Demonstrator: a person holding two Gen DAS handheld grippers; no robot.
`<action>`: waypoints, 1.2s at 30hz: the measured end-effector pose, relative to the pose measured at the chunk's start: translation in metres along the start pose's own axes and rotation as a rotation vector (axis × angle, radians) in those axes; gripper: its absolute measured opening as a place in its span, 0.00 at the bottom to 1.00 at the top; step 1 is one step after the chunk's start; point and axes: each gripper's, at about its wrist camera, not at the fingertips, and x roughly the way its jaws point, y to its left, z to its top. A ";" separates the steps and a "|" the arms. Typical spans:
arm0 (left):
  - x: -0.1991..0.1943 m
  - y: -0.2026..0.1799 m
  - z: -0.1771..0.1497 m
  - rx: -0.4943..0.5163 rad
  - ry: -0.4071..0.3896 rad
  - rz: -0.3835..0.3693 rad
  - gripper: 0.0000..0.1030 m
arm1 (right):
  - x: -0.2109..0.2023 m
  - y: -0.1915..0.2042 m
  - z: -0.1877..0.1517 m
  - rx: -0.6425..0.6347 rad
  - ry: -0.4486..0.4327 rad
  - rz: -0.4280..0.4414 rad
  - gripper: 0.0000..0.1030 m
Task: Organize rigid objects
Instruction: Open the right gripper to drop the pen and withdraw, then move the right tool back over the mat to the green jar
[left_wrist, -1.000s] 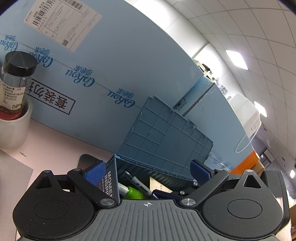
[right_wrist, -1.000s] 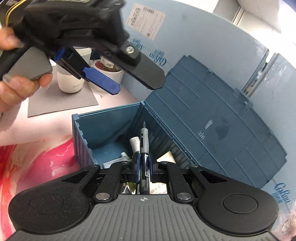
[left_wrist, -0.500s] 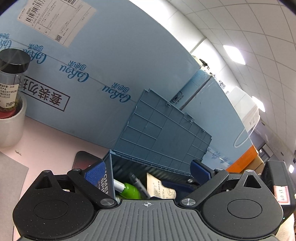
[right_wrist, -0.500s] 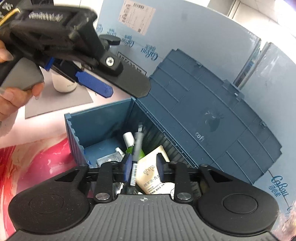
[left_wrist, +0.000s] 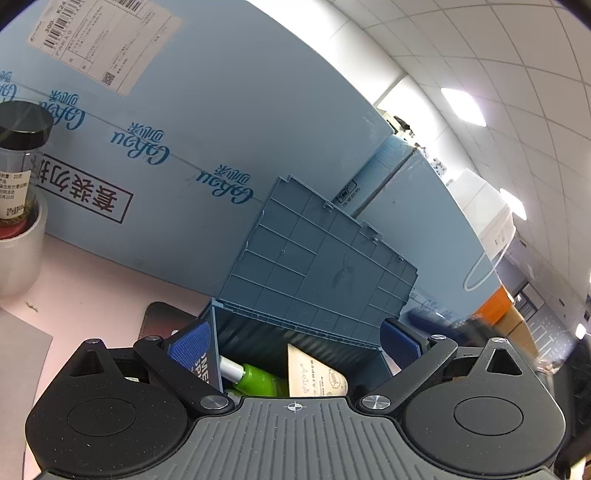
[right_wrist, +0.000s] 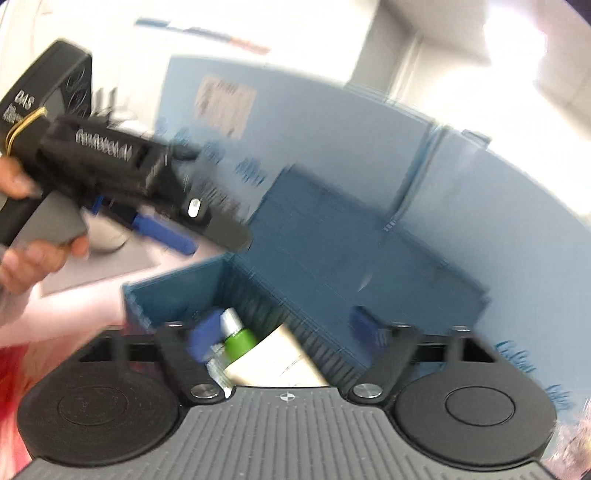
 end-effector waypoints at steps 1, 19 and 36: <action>0.000 0.000 0.000 0.002 -0.001 0.002 0.97 | -0.004 0.002 -0.001 0.010 -0.039 -0.028 0.92; -0.001 -0.036 -0.008 0.107 -0.046 0.001 0.97 | -0.075 -0.017 -0.029 0.403 -0.275 -0.458 1.00; 0.013 -0.118 -0.054 0.359 -0.105 -0.093 0.97 | -0.167 -0.090 -0.130 0.608 -0.242 -0.729 1.00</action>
